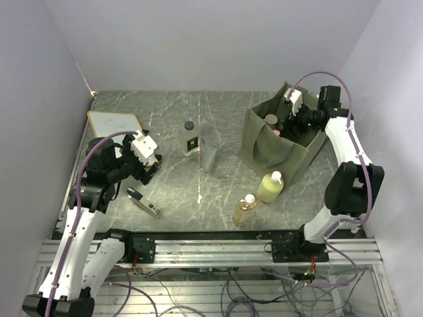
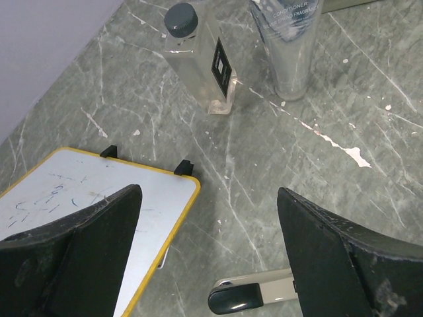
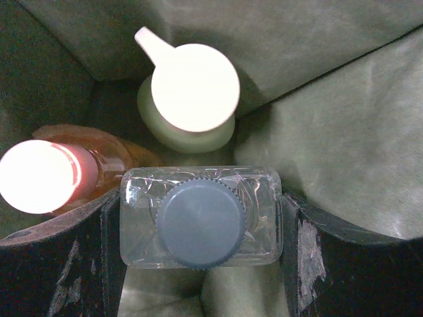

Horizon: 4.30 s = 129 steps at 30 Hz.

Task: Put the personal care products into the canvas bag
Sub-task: Place the care product in the canvas bag, then pick up the care product from the center of the board.

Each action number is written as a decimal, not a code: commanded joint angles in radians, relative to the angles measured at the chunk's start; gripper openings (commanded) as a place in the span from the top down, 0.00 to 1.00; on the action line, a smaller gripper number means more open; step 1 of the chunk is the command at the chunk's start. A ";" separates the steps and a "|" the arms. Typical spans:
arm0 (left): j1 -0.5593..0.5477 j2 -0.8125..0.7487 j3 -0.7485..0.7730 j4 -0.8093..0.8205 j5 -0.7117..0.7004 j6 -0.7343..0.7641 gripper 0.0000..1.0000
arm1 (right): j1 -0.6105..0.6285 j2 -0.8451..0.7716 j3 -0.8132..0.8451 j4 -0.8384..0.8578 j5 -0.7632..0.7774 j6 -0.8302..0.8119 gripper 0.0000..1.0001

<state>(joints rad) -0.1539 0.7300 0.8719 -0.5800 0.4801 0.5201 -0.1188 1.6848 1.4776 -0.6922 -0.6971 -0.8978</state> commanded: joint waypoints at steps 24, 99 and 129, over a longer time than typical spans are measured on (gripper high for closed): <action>0.010 -0.020 0.006 -0.027 0.069 0.045 0.04 | 0.052 0.064 0.019 -0.010 0.218 -0.010 0.47; 0.010 0.038 0.091 -0.050 -0.092 -0.034 0.01 | 0.546 -0.403 0.218 -0.354 0.153 0.112 0.04; 0.010 0.097 0.021 -0.002 -0.117 0.034 0.01 | 0.948 -0.498 -0.443 -0.367 0.269 0.062 0.13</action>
<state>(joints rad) -0.1532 0.8249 0.9031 -0.6189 0.3672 0.5434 0.8135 1.1896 1.0687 -1.1206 -0.4686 -0.8318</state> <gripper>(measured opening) 0.992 0.899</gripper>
